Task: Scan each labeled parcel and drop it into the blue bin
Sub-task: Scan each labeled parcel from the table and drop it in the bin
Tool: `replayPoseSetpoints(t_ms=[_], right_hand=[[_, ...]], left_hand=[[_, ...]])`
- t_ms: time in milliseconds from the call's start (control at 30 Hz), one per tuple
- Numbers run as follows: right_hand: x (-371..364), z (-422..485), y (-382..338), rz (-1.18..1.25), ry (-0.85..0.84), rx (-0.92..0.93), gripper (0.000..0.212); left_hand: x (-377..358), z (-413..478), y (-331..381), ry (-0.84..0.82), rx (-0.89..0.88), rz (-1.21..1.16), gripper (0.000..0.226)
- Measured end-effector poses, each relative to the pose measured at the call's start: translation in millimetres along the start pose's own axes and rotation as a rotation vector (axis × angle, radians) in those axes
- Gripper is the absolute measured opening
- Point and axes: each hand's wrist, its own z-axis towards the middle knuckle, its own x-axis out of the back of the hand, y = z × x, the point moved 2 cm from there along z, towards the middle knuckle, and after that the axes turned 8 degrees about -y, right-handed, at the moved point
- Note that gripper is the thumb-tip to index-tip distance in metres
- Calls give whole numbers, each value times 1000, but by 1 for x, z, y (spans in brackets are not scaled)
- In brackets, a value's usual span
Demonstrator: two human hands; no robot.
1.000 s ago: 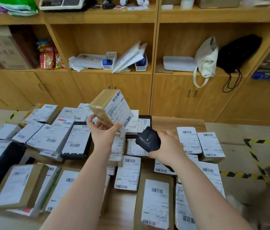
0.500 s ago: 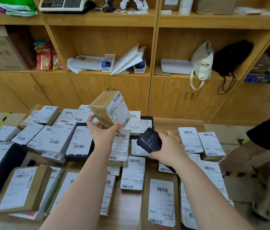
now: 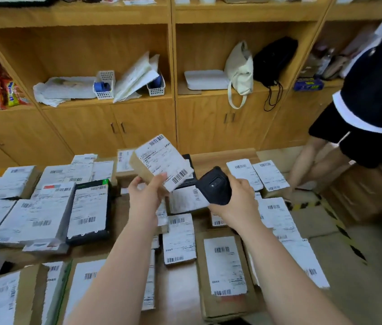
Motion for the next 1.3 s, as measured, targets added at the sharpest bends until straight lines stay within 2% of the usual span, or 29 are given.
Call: replayPoseSetpoints(t_ms=[100, 167, 267, 367, 500, 700, 833, 1133, 1300], right_hand=[[11, -15, 35, 54, 109, -91, 76], [21, -31, 62, 81, 180, -158, 75], [34, -63, 101, 59, 252, -275, 78], [47, -104, 135, 5, 303, -415, 84], [63, -156, 167, -26, 365, -521, 89], [91, -224, 207, 58, 493, -633, 94], [114, -295, 246, 141, 593, -725, 94], [138, -508, 353, 285, 787, -928, 84], [139, -634, 416, 324, 865, -1080, 79]], left_hand=[[-30, 4, -27, -136, 101, 56, 50], [-53, 4, -45, -209, 173, 103, 43], [-87, -9, -75, -332, 329, 156, 44], [-119, -30, -103, -408, 426, 230, 58], [-158, -67, -128, -526, 468, 334, 31], [-209, -135, -152, -681, 459, 469, 22], [-240, -201, -182, -800, 474, 528, 20], [-297, -405, -304, -1115, 567, 693, 45], [-309, -531, -384, -1259, 625, 834, 36]])
